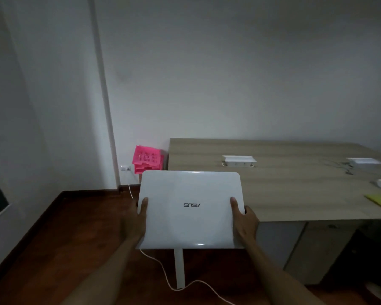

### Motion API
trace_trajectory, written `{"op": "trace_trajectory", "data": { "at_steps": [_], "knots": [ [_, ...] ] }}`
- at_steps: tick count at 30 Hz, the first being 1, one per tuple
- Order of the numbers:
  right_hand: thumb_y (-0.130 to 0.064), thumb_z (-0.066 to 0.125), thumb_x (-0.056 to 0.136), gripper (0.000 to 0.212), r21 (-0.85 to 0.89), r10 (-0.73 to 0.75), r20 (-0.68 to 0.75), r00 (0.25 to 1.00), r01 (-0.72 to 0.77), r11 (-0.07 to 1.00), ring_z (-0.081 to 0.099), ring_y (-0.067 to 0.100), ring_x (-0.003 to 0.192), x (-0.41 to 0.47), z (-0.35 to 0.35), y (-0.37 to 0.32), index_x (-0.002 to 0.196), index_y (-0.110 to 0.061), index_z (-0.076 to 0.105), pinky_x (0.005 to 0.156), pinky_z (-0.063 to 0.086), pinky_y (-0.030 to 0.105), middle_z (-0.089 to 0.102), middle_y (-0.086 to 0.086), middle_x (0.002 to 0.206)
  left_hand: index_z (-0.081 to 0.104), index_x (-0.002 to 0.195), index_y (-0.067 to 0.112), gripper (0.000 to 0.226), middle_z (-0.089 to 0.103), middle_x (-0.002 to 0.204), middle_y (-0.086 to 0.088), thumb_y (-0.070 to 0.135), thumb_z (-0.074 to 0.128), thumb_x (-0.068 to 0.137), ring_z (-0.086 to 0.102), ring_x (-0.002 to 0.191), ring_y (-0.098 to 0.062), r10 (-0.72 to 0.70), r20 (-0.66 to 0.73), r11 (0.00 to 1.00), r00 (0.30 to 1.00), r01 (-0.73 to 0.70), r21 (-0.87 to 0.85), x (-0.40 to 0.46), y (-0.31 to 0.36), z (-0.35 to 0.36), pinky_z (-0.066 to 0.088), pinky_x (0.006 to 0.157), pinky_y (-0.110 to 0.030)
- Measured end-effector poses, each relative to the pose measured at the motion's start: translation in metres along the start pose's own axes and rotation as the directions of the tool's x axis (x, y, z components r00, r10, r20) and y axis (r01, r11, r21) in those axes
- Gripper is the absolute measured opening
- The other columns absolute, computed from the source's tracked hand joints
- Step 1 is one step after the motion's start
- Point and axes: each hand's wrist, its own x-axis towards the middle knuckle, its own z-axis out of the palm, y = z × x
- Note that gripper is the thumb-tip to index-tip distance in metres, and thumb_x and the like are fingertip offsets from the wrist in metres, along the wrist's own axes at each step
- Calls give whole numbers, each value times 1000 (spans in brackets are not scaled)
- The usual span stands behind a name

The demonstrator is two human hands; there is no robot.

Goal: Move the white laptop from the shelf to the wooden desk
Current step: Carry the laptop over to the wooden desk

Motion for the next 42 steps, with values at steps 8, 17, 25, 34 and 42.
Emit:
{"op": "trace_trajectory", "data": {
  "at_steps": [8,17,25,34,42],
  "knots": [
    [-55,64,88,52,-9,21,24,999,-21,1000,65,22,75,118,55,20,79,-4,67,56,42,25,69,10,83,62,101,20,54,69,87,-5,64,33,93,65,81,-28,-17,31,978,999,10,208,105,-40,87,49,74,-39],
    [-58,63,86,46,-120,105,61,993,-97,988,66,20,77,284,150,67,88,-12,68,68,50,33,70,5,85,62,90,25,60,66,74,7,73,25,89,65,69,-12,-120,38,925,992,97,368,235,-101,200,57,76,-43],
    [-50,65,89,42,-217,207,96,974,-183,959,64,17,74,385,211,103,89,-8,67,59,44,27,69,5,84,63,89,19,66,69,83,-2,71,21,90,64,76,-19,-257,38,824,966,198,530,303,-154,278,53,83,-42],
    [-47,63,92,37,-322,306,61,950,-272,907,59,14,73,450,255,138,95,-10,65,69,44,30,65,1,86,64,103,10,64,71,90,-15,63,28,93,67,82,-31,-298,55,786,953,213,580,360,-200,343,51,87,-43],
    [-54,61,90,40,-404,329,89,940,-268,875,61,13,74,503,290,152,95,-14,64,73,47,32,66,-1,86,63,76,3,73,66,62,-18,62,24,97,63,57,-34,-332,192,636,923,69,768,405,-255,377,54,66,-43]
  ]
}}
